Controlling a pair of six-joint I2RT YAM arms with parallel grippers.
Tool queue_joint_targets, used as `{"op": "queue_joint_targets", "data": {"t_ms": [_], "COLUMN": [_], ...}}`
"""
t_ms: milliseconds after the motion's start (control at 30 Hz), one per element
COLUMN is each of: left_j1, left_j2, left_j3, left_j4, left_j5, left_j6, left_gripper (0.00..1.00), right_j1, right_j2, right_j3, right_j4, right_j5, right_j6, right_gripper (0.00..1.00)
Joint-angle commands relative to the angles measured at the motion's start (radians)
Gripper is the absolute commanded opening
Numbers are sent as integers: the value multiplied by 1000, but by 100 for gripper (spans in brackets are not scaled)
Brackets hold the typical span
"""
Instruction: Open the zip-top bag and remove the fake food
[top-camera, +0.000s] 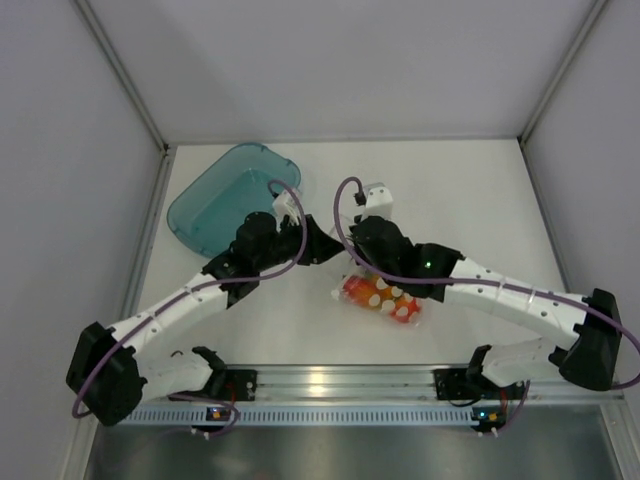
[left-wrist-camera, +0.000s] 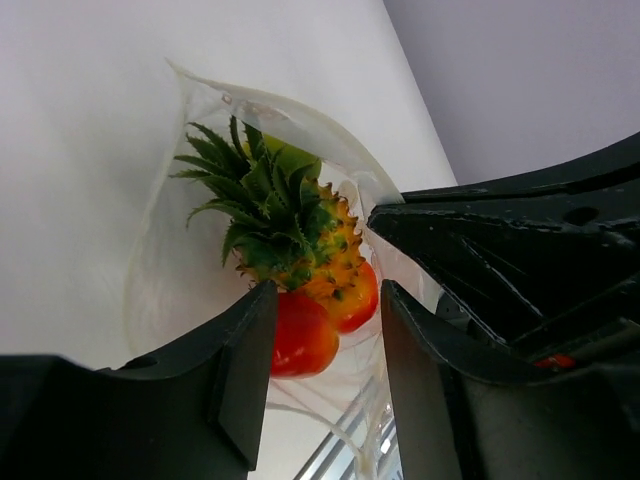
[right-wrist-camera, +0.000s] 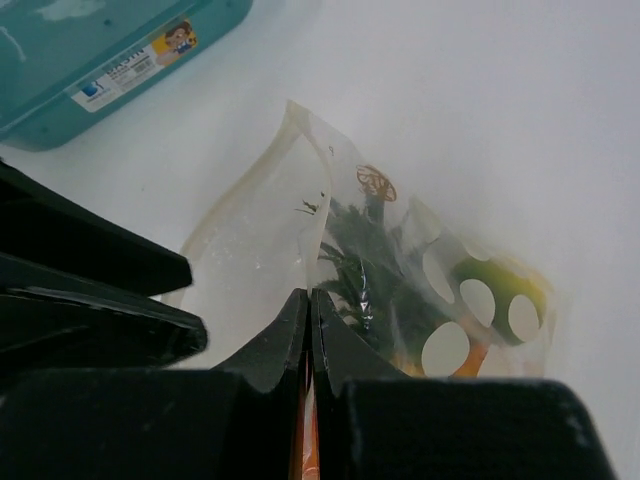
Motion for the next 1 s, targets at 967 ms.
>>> {"op": "queue_joint_targets", "data": {"t_ms": [967], "left_j1": [-126], "left_j2": [383], "left_j3": [138], "left_j4": [149], "left_j5": [-311], "left_j6": [-44], "left_gripper": [57], "right_j1": [118], "right_j2": [-138], "right_j3": [-39], "right_j4": [153], "right_j5": [-91], "right_j6": [19], "right_gripper": [0]}}
